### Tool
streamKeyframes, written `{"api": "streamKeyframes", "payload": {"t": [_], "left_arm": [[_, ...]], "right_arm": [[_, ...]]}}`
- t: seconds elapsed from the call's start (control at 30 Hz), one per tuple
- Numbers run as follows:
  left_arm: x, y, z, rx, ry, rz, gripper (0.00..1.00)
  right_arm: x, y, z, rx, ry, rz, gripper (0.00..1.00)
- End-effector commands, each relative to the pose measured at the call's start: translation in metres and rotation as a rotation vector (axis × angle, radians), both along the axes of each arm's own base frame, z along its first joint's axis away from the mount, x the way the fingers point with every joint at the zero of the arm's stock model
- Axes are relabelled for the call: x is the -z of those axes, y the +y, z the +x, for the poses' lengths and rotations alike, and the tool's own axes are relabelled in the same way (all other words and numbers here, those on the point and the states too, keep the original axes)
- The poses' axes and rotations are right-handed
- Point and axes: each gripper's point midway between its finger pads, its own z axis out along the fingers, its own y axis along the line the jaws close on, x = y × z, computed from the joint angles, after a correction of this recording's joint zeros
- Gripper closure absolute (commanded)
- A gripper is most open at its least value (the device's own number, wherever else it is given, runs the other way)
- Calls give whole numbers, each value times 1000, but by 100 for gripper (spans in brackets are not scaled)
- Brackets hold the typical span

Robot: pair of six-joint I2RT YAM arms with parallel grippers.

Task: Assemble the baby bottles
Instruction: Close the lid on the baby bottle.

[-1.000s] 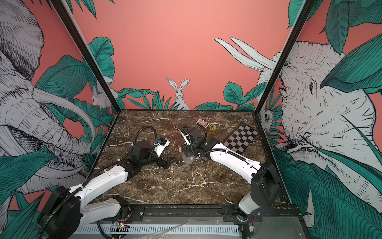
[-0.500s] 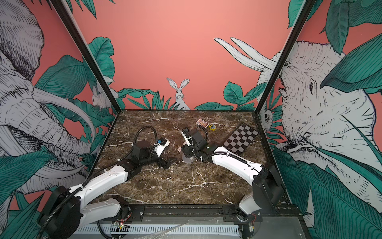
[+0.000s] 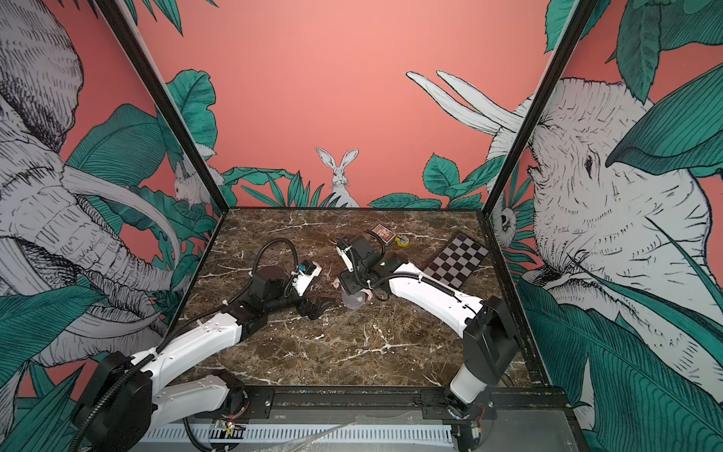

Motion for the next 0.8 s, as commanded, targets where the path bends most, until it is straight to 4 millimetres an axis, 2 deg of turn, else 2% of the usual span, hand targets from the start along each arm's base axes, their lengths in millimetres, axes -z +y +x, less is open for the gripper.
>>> {"api": "streamKeyframes", "payload": {"t": [0.0, 0.1, 0.43, 0.77], "left_arm": [[-12, 1, 3, -1, -32, -12, 1], [-11, 1, 3, -4, -32, -12, 1], [-14, 0, 4, -3, -34, -12, 1], [-10, 2, 7, -20, -29, 2, 1]], "right_arm": [[53, -34, -33, 7, 204, -207, 34], [53, -39, -31, 21, 210, -254, 35], [54, -32, -23, 9, 208, -275, 35], [52, -41, -24, 5, 261, -383, 37]]}}
